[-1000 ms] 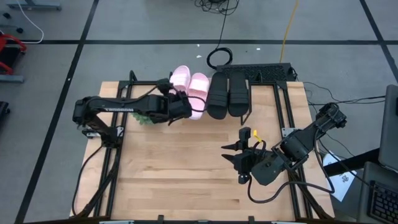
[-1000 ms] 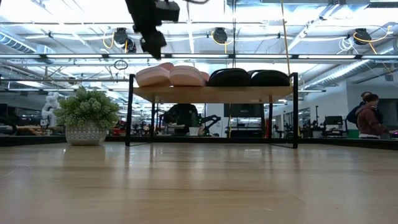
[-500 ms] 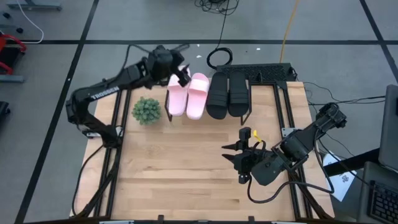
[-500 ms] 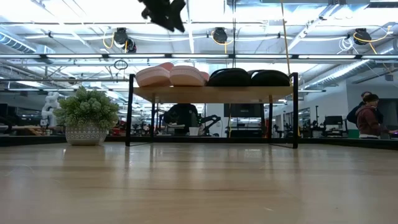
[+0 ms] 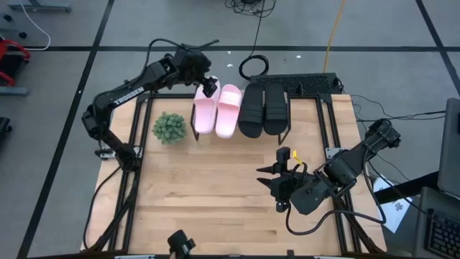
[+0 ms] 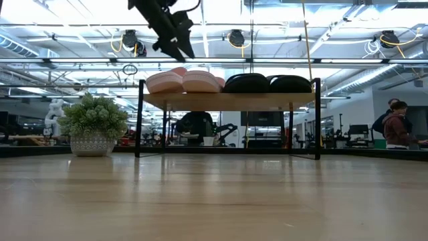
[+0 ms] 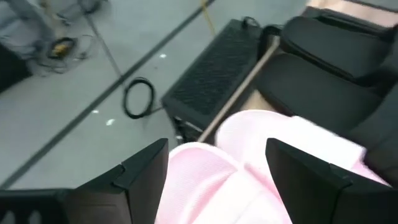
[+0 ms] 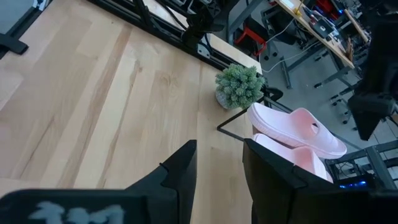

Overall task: Pick and place slides into the shelf
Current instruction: Put the pink slipper on the shelf

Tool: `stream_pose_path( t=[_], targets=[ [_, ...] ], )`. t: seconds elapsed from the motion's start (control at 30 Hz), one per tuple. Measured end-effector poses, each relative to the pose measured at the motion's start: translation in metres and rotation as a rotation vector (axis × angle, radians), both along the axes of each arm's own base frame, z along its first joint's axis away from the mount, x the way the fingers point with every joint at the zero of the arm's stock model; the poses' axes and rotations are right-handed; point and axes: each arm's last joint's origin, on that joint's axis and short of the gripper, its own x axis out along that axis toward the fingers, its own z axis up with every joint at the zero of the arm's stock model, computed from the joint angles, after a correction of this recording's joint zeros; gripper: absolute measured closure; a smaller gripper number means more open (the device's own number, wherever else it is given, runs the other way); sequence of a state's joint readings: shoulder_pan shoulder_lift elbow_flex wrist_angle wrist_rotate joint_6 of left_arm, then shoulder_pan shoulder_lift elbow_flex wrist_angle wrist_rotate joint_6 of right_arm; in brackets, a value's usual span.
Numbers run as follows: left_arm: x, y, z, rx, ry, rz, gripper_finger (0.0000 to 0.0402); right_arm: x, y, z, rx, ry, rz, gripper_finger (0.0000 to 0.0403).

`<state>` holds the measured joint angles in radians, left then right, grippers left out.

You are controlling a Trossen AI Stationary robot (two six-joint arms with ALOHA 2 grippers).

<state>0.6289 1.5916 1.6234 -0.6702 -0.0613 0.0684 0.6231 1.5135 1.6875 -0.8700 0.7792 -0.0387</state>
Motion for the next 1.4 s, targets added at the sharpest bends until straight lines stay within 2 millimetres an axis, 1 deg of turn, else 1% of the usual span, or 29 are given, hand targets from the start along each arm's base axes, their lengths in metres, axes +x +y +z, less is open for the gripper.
stream_pose_path(
  t=[0.1, 0.23, 0.43, 0.57, 0.73, 0.9, 1.07, 1.13, 1.23, 1.4],
  targets=[
    [0.003, 0.006, -0.008, -0.045, 0.006, -0.003, 0.0131, 0.000, 0.000, 0.000, 0.000, 0.000, 0.000, 0.0284],
    [0.006, 0.016, -0.025, -0.096, 0.058, 0.021, 0.0131, 0.000, 0.000, 0.000, 0.000, 0.000, 0.000, 0.0284],
    [0.007, 0.025, -0.036, -0.126, 0.095, 0.054, 0.0131, 0.000, 0.000, 0.000, 0.001, 0.002, -0.002, 0.0284],
    [0.005, 0.026, -0.038, -0.153, 0.094, 0.057, 0.0131, 0.000, 0.000, -0.001, 0.001, 0.001, -0.001, 0.0284],
    [0.005, 0.030, -0.045, -0.198, 0.107, 0.060, 0.0131, 0.002, 0.002, -0.012, -0.009, 0.013, 0.000, 0.0284],
    [0.011, 0.037, -0.063, -0.248, 0.153, 0.073, 0.0131, 0.004, 0.002, -0.027, -0.027, 0.037, -0.002, 0.0284],
    [0.018, 0.043, -0.079, -0.269, 0.196, 0.066, 0.0131, 0.004, 0.003, -0.029, -0.029, 0.038, -0.002, 0.0284],
    [0.018, 0.043, -0.078, -0.247, 0.201, 0.071, 0.0131, 0.005, 0.003, -0.029, -0.027, 0.032, -0.001, 0.0284],
    [0.015, 0.041, -0.070, -0.203, 0.188, 0.092, 0.0131, 0.005, 0.003, -0.028, -0.028, 0.027, 0.003, 0.0284],
    [0.004, 0.028, -0.044, -0.153, 0.138, 0.090, 0.0131, 0.006, 0.003, -0.028, -0.025, 0.021, 0.002, 0.0284]
  ],
)
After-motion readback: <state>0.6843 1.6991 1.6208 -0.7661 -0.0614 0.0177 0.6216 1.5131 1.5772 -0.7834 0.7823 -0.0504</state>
